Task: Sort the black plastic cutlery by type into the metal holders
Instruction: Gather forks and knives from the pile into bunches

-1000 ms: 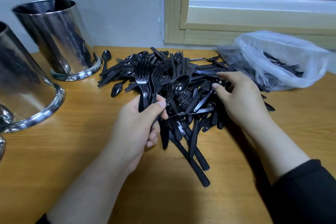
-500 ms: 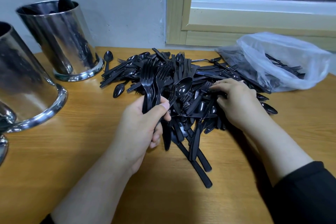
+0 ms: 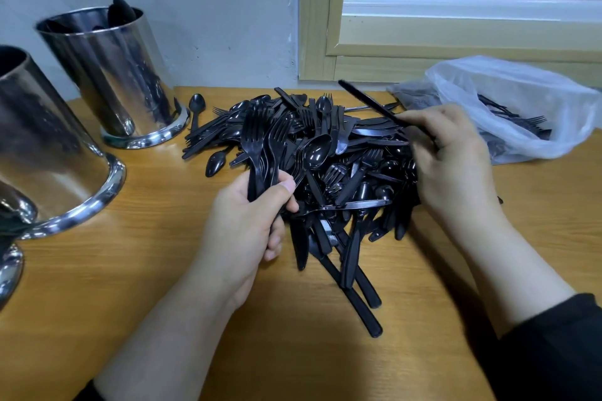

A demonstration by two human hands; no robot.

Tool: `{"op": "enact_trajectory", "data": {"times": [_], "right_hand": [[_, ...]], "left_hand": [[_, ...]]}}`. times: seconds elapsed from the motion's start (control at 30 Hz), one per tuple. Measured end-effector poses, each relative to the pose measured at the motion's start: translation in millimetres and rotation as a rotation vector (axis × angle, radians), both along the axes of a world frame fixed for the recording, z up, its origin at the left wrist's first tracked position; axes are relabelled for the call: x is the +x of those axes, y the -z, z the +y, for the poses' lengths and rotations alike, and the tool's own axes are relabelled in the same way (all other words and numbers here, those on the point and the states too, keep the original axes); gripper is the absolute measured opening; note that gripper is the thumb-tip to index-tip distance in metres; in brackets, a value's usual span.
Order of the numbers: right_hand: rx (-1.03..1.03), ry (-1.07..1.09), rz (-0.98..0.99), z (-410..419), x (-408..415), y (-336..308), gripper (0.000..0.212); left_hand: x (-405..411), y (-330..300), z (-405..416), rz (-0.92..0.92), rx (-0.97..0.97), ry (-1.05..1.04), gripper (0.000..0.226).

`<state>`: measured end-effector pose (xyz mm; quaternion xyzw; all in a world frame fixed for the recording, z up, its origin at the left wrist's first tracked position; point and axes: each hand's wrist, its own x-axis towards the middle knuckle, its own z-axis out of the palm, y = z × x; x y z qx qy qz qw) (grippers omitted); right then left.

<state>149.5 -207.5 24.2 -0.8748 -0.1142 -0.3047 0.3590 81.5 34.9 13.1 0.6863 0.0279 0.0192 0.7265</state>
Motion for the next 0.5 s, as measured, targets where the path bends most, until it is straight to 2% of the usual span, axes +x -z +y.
{"op": "enact_trajectory", "data": {"times": [0.1,0.17,0.3,0.5], "right_hand": [[-0.016,-0.123,-0.064,8,-9,-8,0.034],[-0.034,-0.175,-0.105,15,-14,-10,0.03],[0.121,-0.167,-0.096,21,-23,-15,0.024],[0.087,-0.289,-0.1,23,-28,-15,0.024]], "left_hand": [[0,0,0,0.015,0.012,0.008,0.01],[-1,0,-1,0.025,0.021,0.02,0.01],[0,0,0,0.03,0.036,0.024,0.01],[0,0,-2,0.007,0.107,0.037,0.006]]}}
